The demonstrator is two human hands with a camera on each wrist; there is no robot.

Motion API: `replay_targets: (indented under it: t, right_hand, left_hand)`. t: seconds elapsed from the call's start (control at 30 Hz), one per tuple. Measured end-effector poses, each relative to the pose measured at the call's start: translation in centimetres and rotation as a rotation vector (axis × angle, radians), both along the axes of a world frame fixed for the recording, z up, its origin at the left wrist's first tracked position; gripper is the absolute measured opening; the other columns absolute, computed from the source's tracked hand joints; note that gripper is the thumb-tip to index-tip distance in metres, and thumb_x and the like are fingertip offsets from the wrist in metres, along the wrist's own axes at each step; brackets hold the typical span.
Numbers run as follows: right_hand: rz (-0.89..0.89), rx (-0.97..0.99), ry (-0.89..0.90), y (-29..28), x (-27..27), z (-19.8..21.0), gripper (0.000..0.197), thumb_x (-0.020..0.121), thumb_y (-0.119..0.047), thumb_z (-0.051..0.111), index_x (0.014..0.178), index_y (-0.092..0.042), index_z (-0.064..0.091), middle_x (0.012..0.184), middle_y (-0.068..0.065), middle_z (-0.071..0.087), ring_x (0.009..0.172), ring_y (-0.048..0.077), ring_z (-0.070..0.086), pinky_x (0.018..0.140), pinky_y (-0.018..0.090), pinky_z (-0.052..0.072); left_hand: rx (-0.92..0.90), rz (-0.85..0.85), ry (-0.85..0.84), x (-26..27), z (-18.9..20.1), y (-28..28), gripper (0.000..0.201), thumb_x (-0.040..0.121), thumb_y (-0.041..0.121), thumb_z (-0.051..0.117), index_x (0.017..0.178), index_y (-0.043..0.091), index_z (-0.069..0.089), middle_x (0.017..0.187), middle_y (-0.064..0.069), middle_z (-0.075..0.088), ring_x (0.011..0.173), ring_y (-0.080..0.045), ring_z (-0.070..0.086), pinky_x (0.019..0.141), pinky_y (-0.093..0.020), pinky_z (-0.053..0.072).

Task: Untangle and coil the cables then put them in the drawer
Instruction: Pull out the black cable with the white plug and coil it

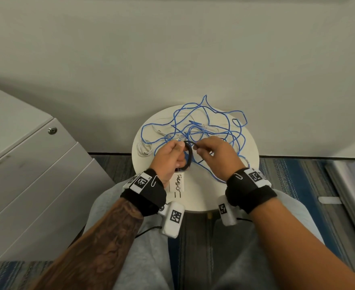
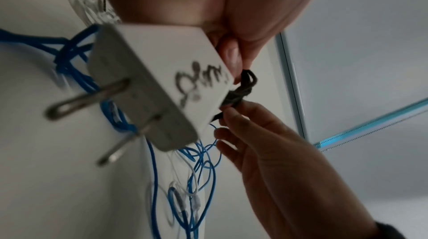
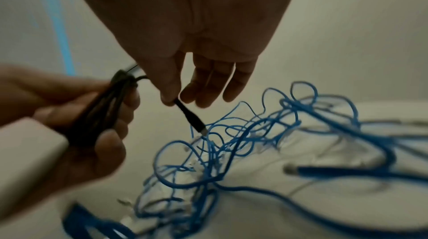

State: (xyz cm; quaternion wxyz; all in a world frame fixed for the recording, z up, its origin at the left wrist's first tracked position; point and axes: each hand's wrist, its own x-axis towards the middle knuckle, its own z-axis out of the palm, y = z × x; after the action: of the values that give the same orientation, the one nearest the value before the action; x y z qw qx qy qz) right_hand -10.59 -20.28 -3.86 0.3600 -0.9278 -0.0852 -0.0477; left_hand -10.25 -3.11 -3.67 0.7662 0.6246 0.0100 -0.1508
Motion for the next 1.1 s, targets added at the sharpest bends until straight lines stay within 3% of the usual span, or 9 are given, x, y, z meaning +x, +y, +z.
replay_targets:
  t: [0.1,0.23,0.3,0.4,0.53,0.63,0.77,0.9,1.1]
  right_hand:
    - [-0.101,0.454,0.171,-0.3,-0.1,1.0,0.016,0.099,-0.011,0.058,0.105,-0.015,0.071,0.097,0.006,0.073,0.083,0.017,0.069,0.082,0.031,0.056]
    - [-0.114,0.695,0.327,-0.4,-0.1,1.6,0.017,0.1,-0.008,0.054,0.11,-0.003,0.067,0.09,0.008,0.068,0.069,0.013,0.064,0.067,0.027,0.052]
    - [-0.129,0.743,0.374,-0.5,-0.1,1.8,0.02,0.101,-0.007,0.053,0.113,0.0,0.066,0.088,0.007,0.066,0.064,0.012,0.058,0.064,0.025,0.047]
    - [-0.154,0.775,0.4,-0.5,0.0,2.0,0.02,0.101,-0.005,0.049,0.11,0.0,0.066,0.084,0.006,0.063,0.06,0.01,0.052,0.062,0.026,0.044]
    - [-0.171,0.814,0.427,0.0,-0.1,1.9,0.02,0.099,-0.004,0.047,0.095,-0.007,0.066,0.077,0.006,0.058,0.058,0.012,0.048,0.059,0.028,0.043]
    - [-0.169,0.823,0.44,0.3,-0.3,1.6,0.015,0.099,-0.006,0.05,0.097,-0.006,0.065,0.074,0.004,0.06,0.055,0.011,0.05,0.057,0.025,0.046]
    - [-0.254,0.78,0.373,0.4,-0.3,1.3,0.009,0.096,-0.008,0.059,0.097,-0.003,0.067,0.07,0.001,0.067,0.053,0.011,0.051,0.056,0.026,0.046]
    - [-0.221,0.901,0.476,0.6,-0.5,1.4,0.012,0.097,-0.004,0.052,0.1,-0.006,0.064,0.071,0.005,0.062,0.049,0.011,0.048,0.052,0.025,0.043]
    - [-0.182,0.911,0.524,1.1,-0.9,1.2,0.019,0.094,0.0,0.049,0.102,-0.011,0.062,0.075,0.007,0.058,0.049,0.012,0.044,0.052,0.026,0.04]
  left_hand:
    - [-0.025,-0.035,0.027,-0.1,0.0,0.2,0.023,0.104,0.014,0.04,0.086,0.01,0.052,0.055,0.011,0.034,0.048,-0.002,0.028,0.046,-0.015,0.03]
    - [-0.053,-0.121,0.067,-0.3,0.4,0.3,0.024,0.104,0.018,0.041,0.084,0.013,0.052,0.057,0.008,0.03,0.048,-0.006,0.026,0.048,-0.016,0.04]
    - [-0.084,-0.17,0.105,-0.3,0.6,0.4,0.024,0.104,0.021,0.043,0.082,0.017,0.052,0.058,0.008,0.028,0.048,-0.007,0.027,0.055,-0.025,0.049]
    - [-0.157,-0.22,0.157,-0.1,0.5,0.5,0.023,0.103,0.024,0.046,0.082,0.019,0.055,0.057,0.008,0.027,0.046,-0.007,0.027,0.062,-0.033,0.052]
    - [-0.236,-0.249,0.19,0.1,0.4,0.5,0.015,0.102,0.025,0.048,0.091,0.016,0.055,0.058,0.007,0.025,0.046,-0.007,0.026,0.06,-0.032,0.051]
    - [-0.249,-0.247,0.208,0.1,0.0,0.3,0.016,0.102,0.025,0.047,0.097,0.013,0.055,0.057,0.006,0.025,0.045,-0.006,0.027,0.062,-0.033,0.052]
    - [-0.241,-0.202,0.22,-0.3,-0.2,-0.4,0.02,0.103,0.024,0.046,0.089,0.018,0.059,0.056,0.007,0.027,0.044,-0.007,0.029,0.066,-0.036,0.052]
    - [-0.263,-0.142,0.221,-0.4,-0.1,-0.5,0.02,0.103,0.022,0.045,0.088,0.018,0.057,0.055,0.006,0.027,0.043,-0.007,0.029,0.066,-0.035,0.052]
    - [-0.231,-0.123,0.207,-0.5,-0.3,-0.5,0.017,0.103,0.023,0.047,0.091,0.018,0.059,0.056,0.007,0.026,0.044,-0.007,0.028,0.065,-0.034,0.051]
